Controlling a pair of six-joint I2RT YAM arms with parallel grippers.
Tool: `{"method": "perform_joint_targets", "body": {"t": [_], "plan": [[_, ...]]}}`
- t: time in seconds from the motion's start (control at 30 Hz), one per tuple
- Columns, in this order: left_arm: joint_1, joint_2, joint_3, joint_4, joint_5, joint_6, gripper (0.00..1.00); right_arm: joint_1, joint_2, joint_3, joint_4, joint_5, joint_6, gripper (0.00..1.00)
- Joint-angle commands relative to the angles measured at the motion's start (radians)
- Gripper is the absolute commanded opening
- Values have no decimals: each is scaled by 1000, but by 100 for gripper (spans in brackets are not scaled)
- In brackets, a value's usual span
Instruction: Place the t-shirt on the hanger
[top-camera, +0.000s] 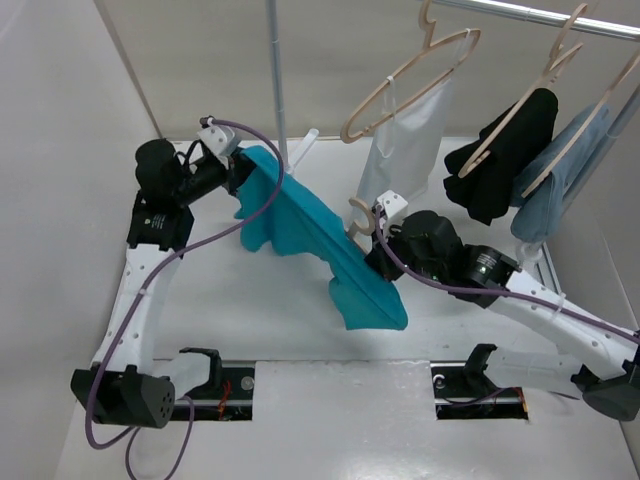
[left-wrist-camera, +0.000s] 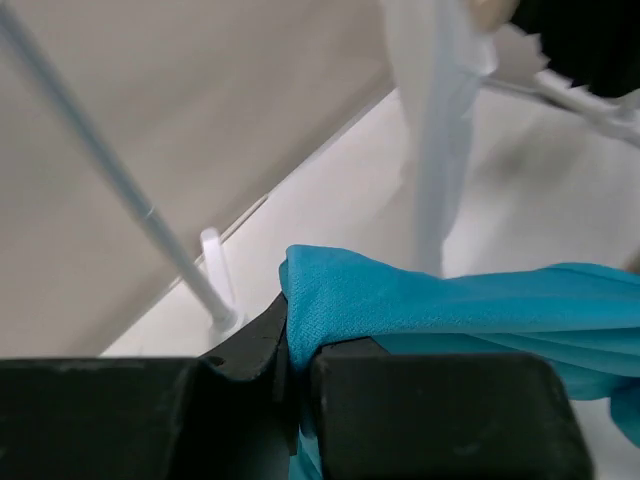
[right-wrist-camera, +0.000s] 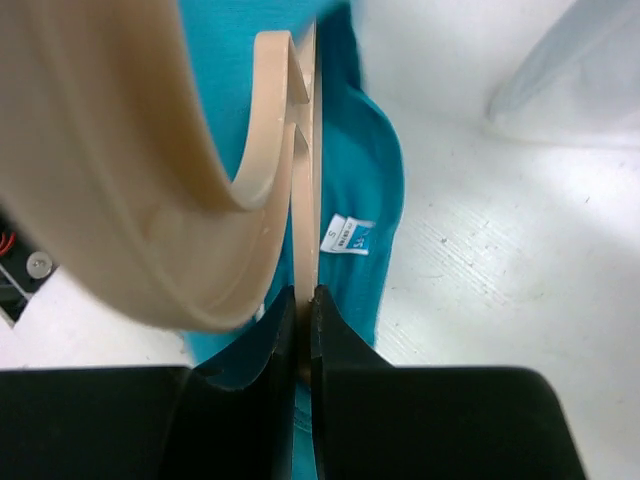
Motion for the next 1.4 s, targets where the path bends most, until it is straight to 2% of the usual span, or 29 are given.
{"method": "perform_joint_targets", "body": {"t": [0.0, 0.13, 0.23, 0.27, 0.37, 0.4, 0.43, 0.47, 0.5, 0.57, 0.6, 0.63, 0.77, 0.83, 0.87, 0.9, 0.93, 0.97, 1.07, 1.1, 1.17, 1.2, 1.3, 1.37], "plan": [[6, -55, 131, -25, 111, -21, 0, -37, -6, -39, 28, -37, 55, 0], [6, -65, 191, -158, 217, -31, 0, -84, -6, -64, 15, -10, 96, 0], [15, -75, 202, -269, 235, 83, 0, -145, -65, -90, -12, 15, 116, 0], [15, -85, 202, -360, 249, 125, 0, -159, -79, -90, -21, 26, 117, 0], [15, -85, 226, -528, 263, 318, 0, -193, -111, -90, -65, 58, 138, 0], [15, -85, 226, -655, 263, 373, 0, -205, -112, -90, -94, 87, 138, 0], [15, -85, 226, -726, 263, 507, 0, -205, -112, -80, -111, 104, 138, 0], [15, -85, 235, -790, 263, 575, 0, -215, -122, -79, -125, 121, 152, 0], [15, -85, 235, -909, 232, 641, 0, -215, -122, -79, -145, 131, 152, 0], [15, -85, 202, -1016, 192, 763, 0, -227, -144, -79, -156, 151, 161, 0], [15, -85, 162, -1113, 144, 900, 0, -238, -144, -79, -156, 151, 161, 0], [15, -85, 162, -1151, 117, 959, 0, -238, -153, -79, -156, 151, 161, 0], [5, -107, 27, -1160, 15, 1042, 0, -238, -162, -79, -131, 129, 149, 0], [-70, -147, -62, -1160, -42, 1102, 0, -238, -152, -66, -120, 128, 130, 0], [-98, -164, -94, -1160, -96, 1164, 6, -238, -151, -66, -120, 128, 118, 0], [-121, -182, -126, -1160, -117, 1191, 18, -226, -151, -55, -120, 138, 118, 0], [-141, -200, -180, -1160, -131, 1215, 43, -225, -142, -44, -120, 138, 104, 0], [-165, -226, -202, -1160, -144, 1234, 49, -216, -142, -44, -101, 138, 92, 0], [-178, -228, -228, -1160, -144, 1248, 66, -186, -142, -32, -71, 138, 43, 0], [-178, -219, -228, -1160, -144, 1248, 69, -175, -142, -32, -41, 125, 28, 0], [-178, -193, -201, -1110, -133, 1091, 77, -133, -153, -32, -12, 116, -7, 0], [-178, -182, -200, -960, -135, 968, 78, -120, -153, -32, 10, 106, -20, 0], [-178, -156, -191, -739, -161, 649, 83, -72, -153, -32, 33, 92, -66, 0], [-169, -156, -191, -607, -127, 596, 84, -40, -153, -32, 59, 37, -96, 0]]}}
